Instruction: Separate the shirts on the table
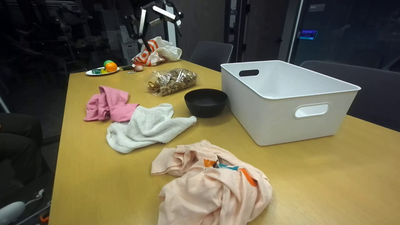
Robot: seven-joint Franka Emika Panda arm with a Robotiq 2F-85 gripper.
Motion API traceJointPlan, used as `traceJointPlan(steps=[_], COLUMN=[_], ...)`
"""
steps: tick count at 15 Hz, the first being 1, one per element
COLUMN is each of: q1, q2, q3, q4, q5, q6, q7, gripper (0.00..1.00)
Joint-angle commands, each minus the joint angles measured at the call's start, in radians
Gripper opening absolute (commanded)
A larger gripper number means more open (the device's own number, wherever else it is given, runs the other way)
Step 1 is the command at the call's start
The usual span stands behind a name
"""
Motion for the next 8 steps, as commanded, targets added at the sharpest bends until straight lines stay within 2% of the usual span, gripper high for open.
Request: traceJointPlan(steps=[1,3,8], q1=[-0.021,-0.030,-0.041], q2=[-0.031,-0.054,-0.115], q3=[-0.014,-0.039,-0.110], q4=[0.076,0.108,0.134], q5=[-0.020,0.026,0.176], q6=[-0.241,-0.297,-0.245], q7=[0.005,-0.046,-0.130], gripper=[1.00,1.00,1.00])
